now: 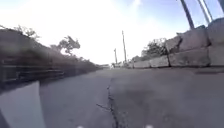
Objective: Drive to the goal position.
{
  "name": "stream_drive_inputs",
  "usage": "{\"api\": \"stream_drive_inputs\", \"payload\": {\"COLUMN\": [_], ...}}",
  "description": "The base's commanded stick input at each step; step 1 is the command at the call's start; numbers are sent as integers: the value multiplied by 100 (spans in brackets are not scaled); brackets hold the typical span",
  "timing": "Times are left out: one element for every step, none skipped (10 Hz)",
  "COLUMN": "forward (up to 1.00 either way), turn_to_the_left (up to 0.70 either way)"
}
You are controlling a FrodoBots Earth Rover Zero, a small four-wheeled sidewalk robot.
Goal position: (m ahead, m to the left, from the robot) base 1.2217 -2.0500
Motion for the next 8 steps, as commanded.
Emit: {"api": "stream_drive_inputs", "payload": {"forward": [70, 70, 70, 70, 70, 70, 70, 70], "turn_to_the_left": [0, 0, 0, 0, 0, 0, 0, 0]}}
